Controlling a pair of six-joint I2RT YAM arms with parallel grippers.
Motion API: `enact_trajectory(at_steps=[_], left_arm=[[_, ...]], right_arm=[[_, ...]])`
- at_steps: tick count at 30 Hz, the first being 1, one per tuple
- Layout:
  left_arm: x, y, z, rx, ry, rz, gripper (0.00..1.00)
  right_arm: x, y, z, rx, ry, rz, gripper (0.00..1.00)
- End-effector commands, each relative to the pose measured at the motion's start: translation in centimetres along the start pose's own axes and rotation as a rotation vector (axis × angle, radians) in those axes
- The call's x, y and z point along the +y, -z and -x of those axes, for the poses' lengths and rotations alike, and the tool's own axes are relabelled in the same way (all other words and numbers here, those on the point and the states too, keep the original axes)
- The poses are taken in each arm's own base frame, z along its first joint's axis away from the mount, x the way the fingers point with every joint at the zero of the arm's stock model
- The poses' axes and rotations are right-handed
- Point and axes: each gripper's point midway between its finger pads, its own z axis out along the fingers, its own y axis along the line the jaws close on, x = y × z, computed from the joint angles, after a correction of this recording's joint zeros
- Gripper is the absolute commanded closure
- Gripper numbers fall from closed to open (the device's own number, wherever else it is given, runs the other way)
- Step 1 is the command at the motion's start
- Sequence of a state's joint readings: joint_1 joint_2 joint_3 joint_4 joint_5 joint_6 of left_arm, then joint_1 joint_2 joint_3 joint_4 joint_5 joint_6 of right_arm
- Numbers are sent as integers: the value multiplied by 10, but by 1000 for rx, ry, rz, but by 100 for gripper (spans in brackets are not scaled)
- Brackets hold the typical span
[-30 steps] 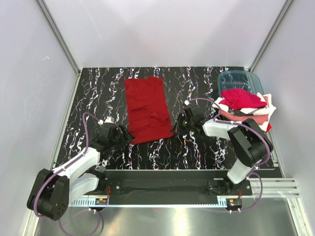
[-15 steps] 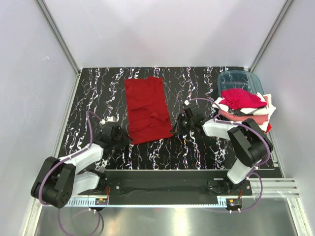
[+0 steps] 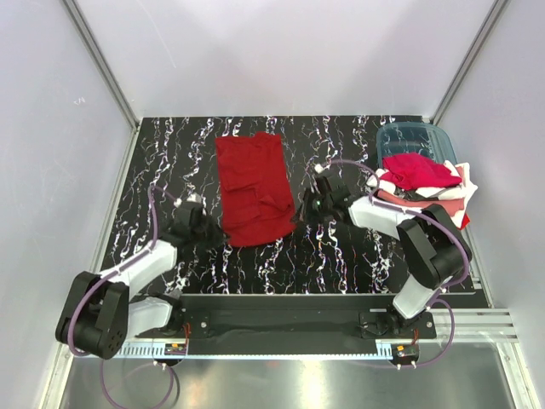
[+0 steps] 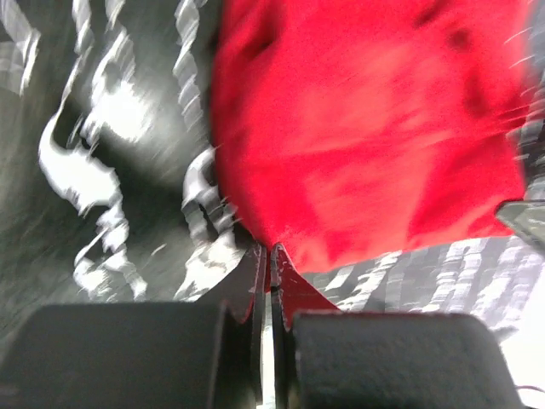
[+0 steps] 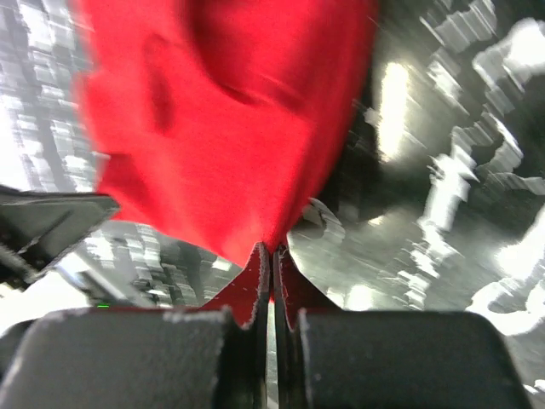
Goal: Fold and stack the t-shirts
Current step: Fold the tshirt
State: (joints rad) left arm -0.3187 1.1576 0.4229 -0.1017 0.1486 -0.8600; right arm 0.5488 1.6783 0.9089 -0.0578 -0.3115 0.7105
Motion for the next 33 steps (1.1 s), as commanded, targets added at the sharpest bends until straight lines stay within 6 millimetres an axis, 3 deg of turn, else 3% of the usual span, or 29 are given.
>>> enact_trajectory(at_steps=[1, 2, 3, 5, 6, 9, 11, 15, 17, 19, 20, 22, 23, 25, 26, 28, 31, 33], left_arm=[[-56, 17, 41, 2, -12, -137, 100], [-77, 27, 63, -29, -12, -179, 100], [-90, 34, 72, -32, -16, -201, 100], [-100, 46, 83, -41, -24, -188, 100], [-119, 61, 99, -80, -36, -218, 100], [-135, 86, 107, -97, -56, -245, 100], [-131, 94, 101, -94, -72, -236, 100], [-98, 100, 72, -107, -110, -215, 100], [-68, 85, 48, -64, -115, -174, 100], [-60, 83, 34, -51, -126, -196, 100], [-40, 72, 15, -5, -111, -174, 100], [-33, 71, 2, -1, -109, -197, 100], [-19, 64, -14, 25, -93, -177, 94], [-16, 66, -24, 4, -110, -204, 80], [-13, 67, -28, 2, -100, -200, 62], [-9, 68, -39, 3, -99, -192, 43], [-7, 74, -40, -40, -93, -187, 25], [-2, 70, -46, -30, -81, -186, 23]], right_arm=[[51, 18, 44, -37, 37, 92, 100], [59, 22, 52, -34, 35, 103, 100], [83, 31, 74, -72, 59, 137, 100], [94, 42, 83, -66, 62, 121, 100], [112, 53, 97, -100, 79, 147, 100], [116, 66, 100, -112, 82, 138, 100], [115, 69, 95, -109, 84, 143, 100], [84, 65, 59, -68, 82, 140, 100], [71, 62, 44, -50, 78, 131, 100], [48, 57, 22, -16, 73, 104, 100], [42, 56, 13, 3, 71, 101, 99], [23, 54, -7, 27, 59, 89, 91], [19, 54, -14, 37, 58, 92, 79], [7, 58, -29, 44, 57, 88, 73], [4, 61, -33, 41, 59, 89, 65], [-1, 67, -38, 20, 65, 86, 54], [-8, 69, -44, 21, 70, 67, 39], [-15, 63, -53, 52, 67, 53, 36]])
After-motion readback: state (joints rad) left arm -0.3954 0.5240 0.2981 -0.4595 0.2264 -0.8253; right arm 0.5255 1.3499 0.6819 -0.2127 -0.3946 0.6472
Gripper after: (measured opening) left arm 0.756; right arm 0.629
